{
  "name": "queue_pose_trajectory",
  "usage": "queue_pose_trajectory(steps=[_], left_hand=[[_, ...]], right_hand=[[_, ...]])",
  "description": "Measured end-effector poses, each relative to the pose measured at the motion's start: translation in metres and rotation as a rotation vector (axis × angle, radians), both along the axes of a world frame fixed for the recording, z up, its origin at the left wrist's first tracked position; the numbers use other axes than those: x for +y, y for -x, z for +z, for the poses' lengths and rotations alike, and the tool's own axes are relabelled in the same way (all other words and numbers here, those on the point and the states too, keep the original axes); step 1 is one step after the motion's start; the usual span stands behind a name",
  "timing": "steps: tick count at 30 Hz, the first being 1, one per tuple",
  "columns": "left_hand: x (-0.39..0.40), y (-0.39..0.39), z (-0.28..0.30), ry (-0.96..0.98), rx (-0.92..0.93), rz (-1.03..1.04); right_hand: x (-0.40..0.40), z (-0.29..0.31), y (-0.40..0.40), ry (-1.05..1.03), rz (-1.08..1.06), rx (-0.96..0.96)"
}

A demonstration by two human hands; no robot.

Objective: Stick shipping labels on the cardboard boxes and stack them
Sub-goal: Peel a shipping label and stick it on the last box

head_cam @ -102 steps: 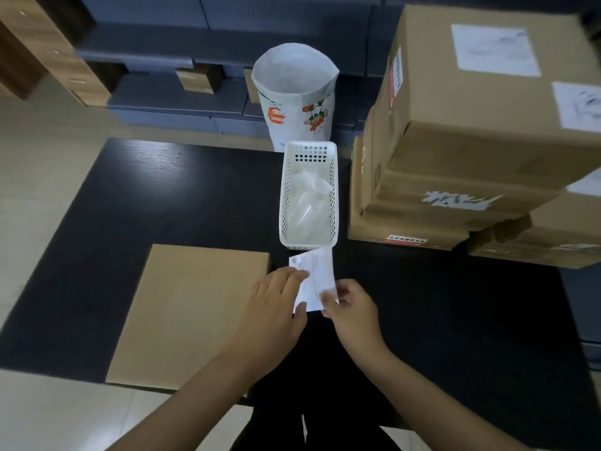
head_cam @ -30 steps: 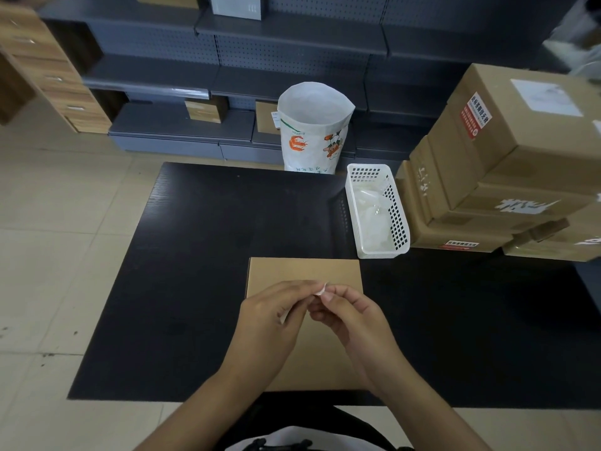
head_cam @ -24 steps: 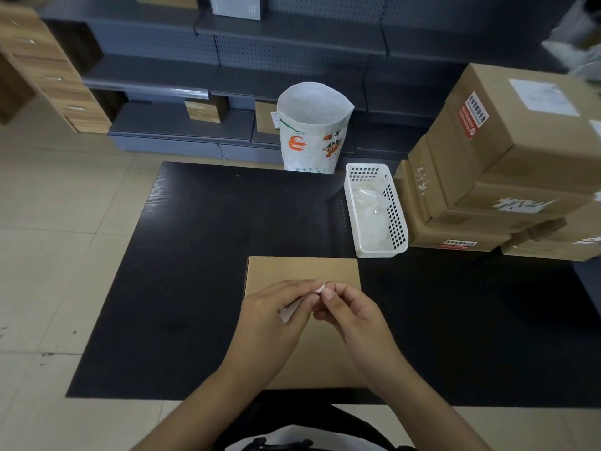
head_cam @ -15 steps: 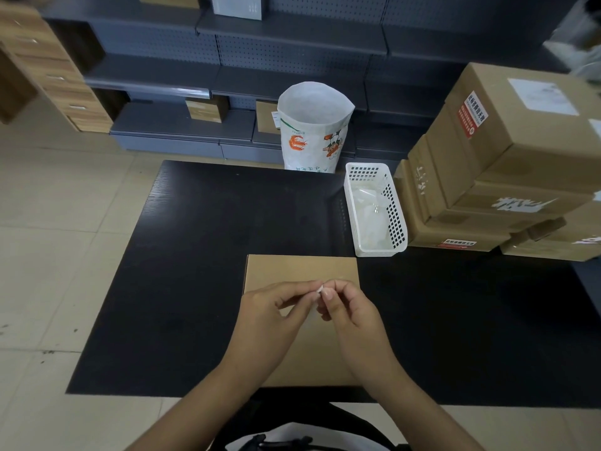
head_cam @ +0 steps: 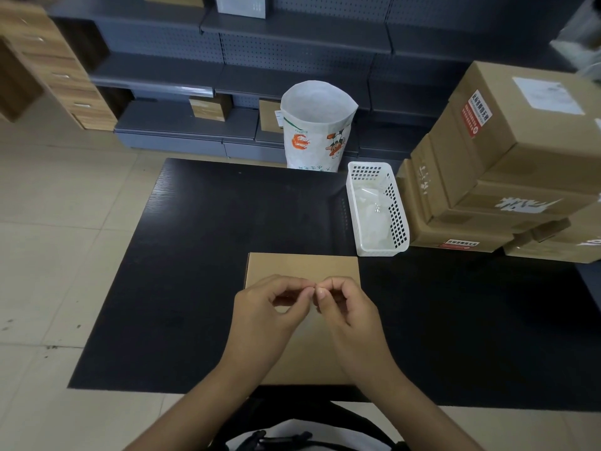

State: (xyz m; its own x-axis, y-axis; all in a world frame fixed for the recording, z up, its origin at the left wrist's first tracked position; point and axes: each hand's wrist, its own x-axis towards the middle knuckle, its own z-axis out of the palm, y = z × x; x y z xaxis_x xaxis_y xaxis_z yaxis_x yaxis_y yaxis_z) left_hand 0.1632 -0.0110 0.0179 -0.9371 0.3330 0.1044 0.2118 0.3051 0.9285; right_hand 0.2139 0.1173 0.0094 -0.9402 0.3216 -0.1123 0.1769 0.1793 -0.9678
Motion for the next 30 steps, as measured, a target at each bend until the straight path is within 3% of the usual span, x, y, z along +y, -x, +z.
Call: queue_pose_trajectory(steps=[3, 8, 22, 30], left_hand=[[0.0005, 0.0006, -0.0016, -0.017, 0.036, 0.006], [0.0007, -0.0009, -0.0038, -0.008, 0.091, -0.064], [-0.0041, -0.0019, -0.0001, -0.095, 0.123, 0.01], [-0.0066, -0.002, -0.0003, -0.084, 0.135, -0.009]], right_hand=[[-0.0015, 0.0014, -0.0002, 0.176, -0.056, -0.055], [0.0002, 0.005, 0.0003, 0.228, -0.09, -0.004], [-0.0026, 0.004, 0.0008, 0.44, -0.097, 0.014], [-0.0065, 0.0045, 0.0011, 0.363, -0.086, 0.001]])
